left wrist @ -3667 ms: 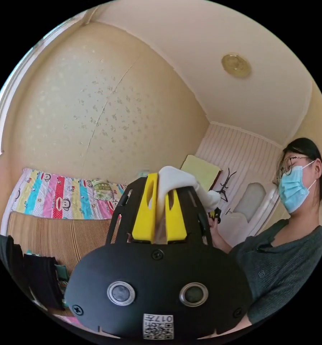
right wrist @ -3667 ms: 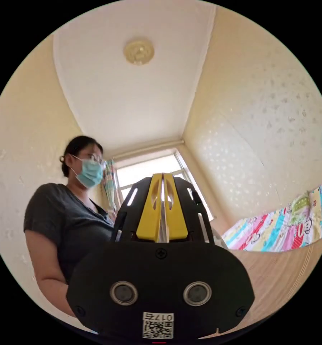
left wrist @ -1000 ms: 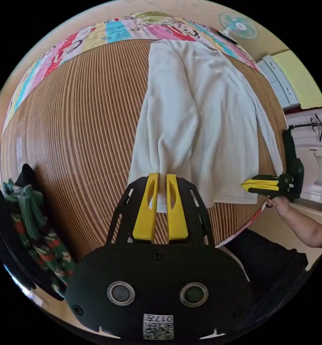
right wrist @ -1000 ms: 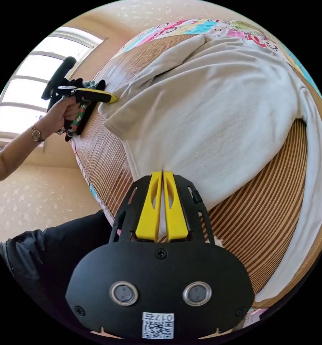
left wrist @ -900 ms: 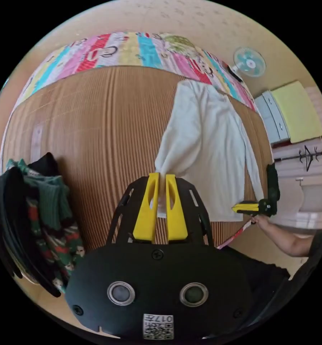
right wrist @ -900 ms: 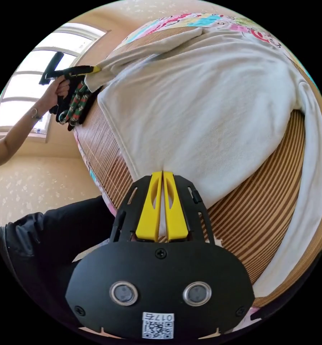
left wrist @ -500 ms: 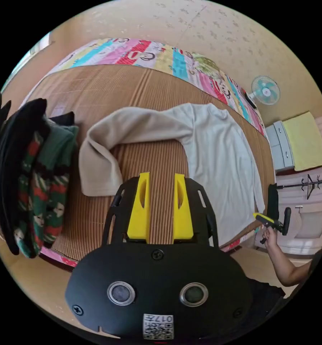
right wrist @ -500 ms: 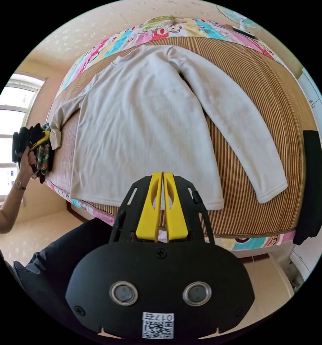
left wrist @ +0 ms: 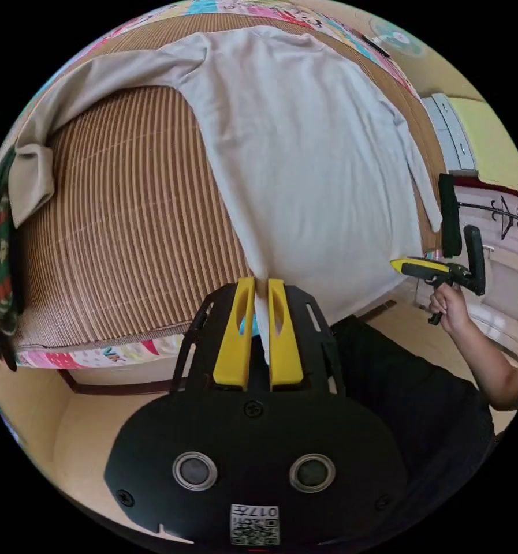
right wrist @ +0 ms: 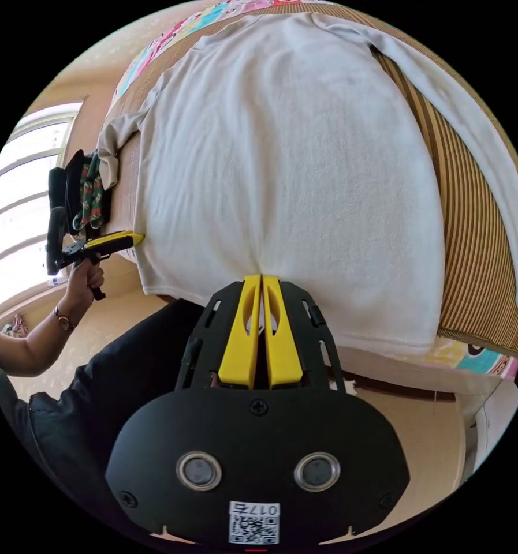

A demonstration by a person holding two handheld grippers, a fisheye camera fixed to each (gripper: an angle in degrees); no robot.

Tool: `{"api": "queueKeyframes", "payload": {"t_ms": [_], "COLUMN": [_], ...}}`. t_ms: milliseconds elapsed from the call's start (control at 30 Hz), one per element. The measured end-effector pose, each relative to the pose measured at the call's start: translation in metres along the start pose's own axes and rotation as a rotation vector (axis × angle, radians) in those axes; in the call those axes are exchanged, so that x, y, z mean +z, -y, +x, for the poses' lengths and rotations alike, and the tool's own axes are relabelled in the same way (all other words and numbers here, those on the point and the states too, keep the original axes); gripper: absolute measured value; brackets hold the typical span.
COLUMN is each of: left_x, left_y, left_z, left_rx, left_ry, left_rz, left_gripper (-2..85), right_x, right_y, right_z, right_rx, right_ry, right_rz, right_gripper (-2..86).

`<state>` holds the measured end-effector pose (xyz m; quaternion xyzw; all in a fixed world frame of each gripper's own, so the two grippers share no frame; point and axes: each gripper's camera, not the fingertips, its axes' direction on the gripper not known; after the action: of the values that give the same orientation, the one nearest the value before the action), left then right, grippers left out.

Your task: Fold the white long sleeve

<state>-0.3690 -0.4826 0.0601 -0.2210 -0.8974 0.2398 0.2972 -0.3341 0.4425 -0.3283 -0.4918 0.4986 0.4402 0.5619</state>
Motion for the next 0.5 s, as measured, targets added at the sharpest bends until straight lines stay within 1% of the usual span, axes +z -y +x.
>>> {"api": "queueKeyframes", "payload": {"t_ms": [33,67,100,133,167,233,300,333,367,400,433,467,500], "left_x": [-0.023,-0.049,-0.063,-0.087,-0.106,-0.121,-0.122,-0.115,-0.102,-0.099,-0.103,-0.106,-0.107], "left_y": [-0.013,-0.024,-0.028,-0.032,-0.031,-0.017,0.006,0.025,0.044,0.049,0.05,0.053,0.054], "left_z": [-0.018,-0.038,-0.049,-0.072,-0.095,-0.122,-0.142,-0.15,-0.156,-0.156,-0.149,-0.142,-0.14], "left_rx": [-0.063,-0.138,-0.176,-0.255,-0.329,-0.364,-0.343,-0.313,-0.288,-0.264,-0.19,-0.113,-0.103], "left_ry": [0.023,0.094,0.134,0.209,0.281,0.353,0.391,0.393,0.398,0.393,0.383,0.349,0.345], "left_rz": [0.082,0.187,0.237,0.324,0.382,0.422,0.414,0.361,0.267,0.251,0.28,0.245,0.214], "left_gripper": [4.2,5.0,5.8,8.9,13.3,16.1,16.0,15.4,14.0,12.9,8.3,1.3,1.0], "right_x": [-0.001,-0.003,-0.005,-0.006,-0.006,-0.006,-0.007,-0.008,-0.011,-0.015,-0.017,-0.02,-0.022], "right_y": [-0.004,-0.009,-0.012,-0.012,-0.01,-0.005,0.004,0.007,0.01,0.012,0.013,0.014,0.013], "right_z": [0.003,0.01,0.016,0.019,0.026,0.034,0.039,0.04,0.04,0.04,0.04,0.042,0.044], "right_rx": [0.013,0.034,0.043,0.047,0.056,0.058,0.025,0.016,-0.001,-0.02,-0.028,-0.04,-0.046], "right_ry": [0.013,0.029,0.045,0.055,0.078,0.112,0.123,0.117,0.104,0.099,0.1,0.109,0.122], "right_rz": [-0.002,-0.003,-0.005,-0.008,-0.02,-0.039,-0.058,-0.063,-0.068,-0.065,-0.063,-0.06,-0.062], "right_gripper": [0.5,0.5,0.4,0.4,0.4,0.4,0.4,0.4,0.4,0.4,0.4,0.4,0.4]}}
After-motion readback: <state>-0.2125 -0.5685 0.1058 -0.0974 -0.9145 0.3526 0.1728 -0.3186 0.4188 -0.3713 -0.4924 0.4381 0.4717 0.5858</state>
